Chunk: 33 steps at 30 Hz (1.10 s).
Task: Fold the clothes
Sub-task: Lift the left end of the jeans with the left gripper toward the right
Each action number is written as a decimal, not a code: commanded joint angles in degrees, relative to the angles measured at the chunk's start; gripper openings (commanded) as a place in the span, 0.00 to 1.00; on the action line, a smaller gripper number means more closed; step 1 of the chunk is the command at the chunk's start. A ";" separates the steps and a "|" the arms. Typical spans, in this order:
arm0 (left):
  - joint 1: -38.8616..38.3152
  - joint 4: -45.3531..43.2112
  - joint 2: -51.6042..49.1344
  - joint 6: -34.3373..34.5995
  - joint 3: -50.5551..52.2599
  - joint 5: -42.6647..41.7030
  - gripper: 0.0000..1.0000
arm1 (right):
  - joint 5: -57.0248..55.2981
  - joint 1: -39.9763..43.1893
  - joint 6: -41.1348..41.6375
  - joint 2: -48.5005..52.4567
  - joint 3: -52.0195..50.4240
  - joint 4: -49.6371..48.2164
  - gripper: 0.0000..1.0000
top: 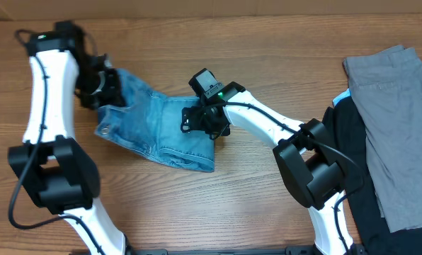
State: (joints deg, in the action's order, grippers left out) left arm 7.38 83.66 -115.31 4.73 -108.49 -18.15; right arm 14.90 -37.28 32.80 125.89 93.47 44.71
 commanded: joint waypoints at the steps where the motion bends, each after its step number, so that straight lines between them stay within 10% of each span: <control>1: -6.75 0.90 2.51 2.40 -1.11 -3.93 0.04 | 8.85 0.46 -0.28 3.58 -0.52 -1.33 0.92; 17: -21.68 -4.79 2.12 9.27 3.78 2.19 0.10 | 40.57 15.80 -5.44 3.28 -0.35 -1.36 0.99; 33: -24.30 -19.91 2.08 9.66 11.30 -1.40 0.15 | 41.53 32.15 -7.65 -6.80 1.60 5.60 0.99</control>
State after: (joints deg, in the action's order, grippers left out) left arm -15.03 66.54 -114.10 13.65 -98.80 -16.23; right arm 58.11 -5.67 26.30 123.31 93.62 49.08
